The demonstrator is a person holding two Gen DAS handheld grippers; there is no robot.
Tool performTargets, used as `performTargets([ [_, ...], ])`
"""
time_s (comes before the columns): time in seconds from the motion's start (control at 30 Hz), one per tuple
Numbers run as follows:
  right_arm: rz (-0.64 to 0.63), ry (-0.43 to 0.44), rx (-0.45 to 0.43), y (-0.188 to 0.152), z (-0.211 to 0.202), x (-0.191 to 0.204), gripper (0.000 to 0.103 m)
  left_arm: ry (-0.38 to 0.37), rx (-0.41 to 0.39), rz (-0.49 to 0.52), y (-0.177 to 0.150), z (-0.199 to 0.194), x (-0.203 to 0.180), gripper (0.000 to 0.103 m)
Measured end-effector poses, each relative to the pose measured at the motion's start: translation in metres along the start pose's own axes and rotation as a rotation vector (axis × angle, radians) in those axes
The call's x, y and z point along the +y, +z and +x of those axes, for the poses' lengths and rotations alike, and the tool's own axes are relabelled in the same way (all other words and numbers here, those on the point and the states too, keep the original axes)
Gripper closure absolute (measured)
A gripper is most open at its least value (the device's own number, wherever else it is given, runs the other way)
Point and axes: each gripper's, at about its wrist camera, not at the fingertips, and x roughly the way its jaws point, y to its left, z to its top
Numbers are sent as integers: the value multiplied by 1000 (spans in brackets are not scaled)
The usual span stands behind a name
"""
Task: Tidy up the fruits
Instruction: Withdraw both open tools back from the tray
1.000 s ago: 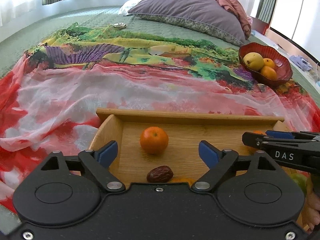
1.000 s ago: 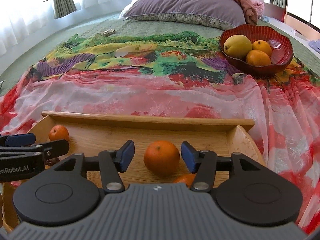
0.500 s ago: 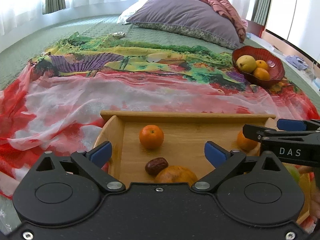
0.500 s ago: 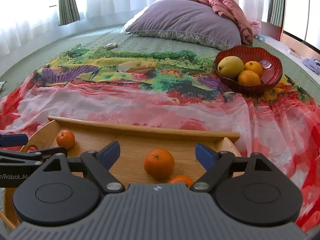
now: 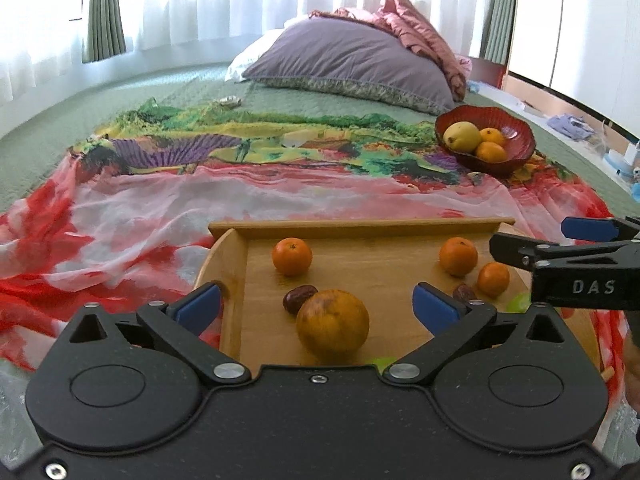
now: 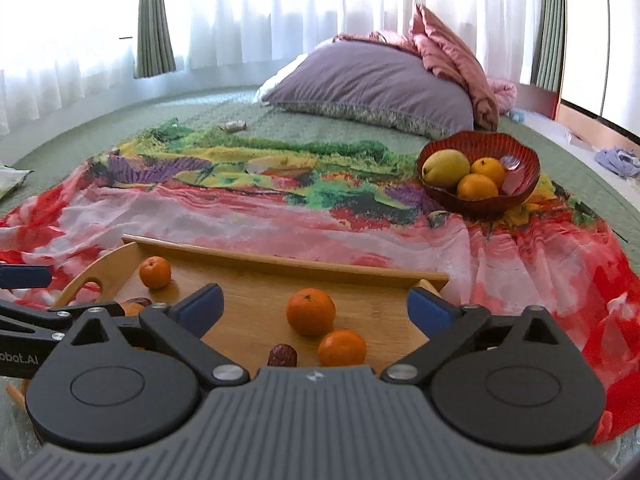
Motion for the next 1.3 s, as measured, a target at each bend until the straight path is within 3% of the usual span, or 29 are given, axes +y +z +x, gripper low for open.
performTargets([
  [0.23, 50, 18, -60, -14, -35, -5, 0, -4, -49, -57, -20, -34, 6, 1],
  [0.6, -5, -6, -138, -53, -80, 3, 0, 11, -94, -55, -63, -75, -2, 0],
  [1.3, -80, -76, -178, -126, -119, 21, 0, 57, -124, -7, -132, -107, -22, 0],
])
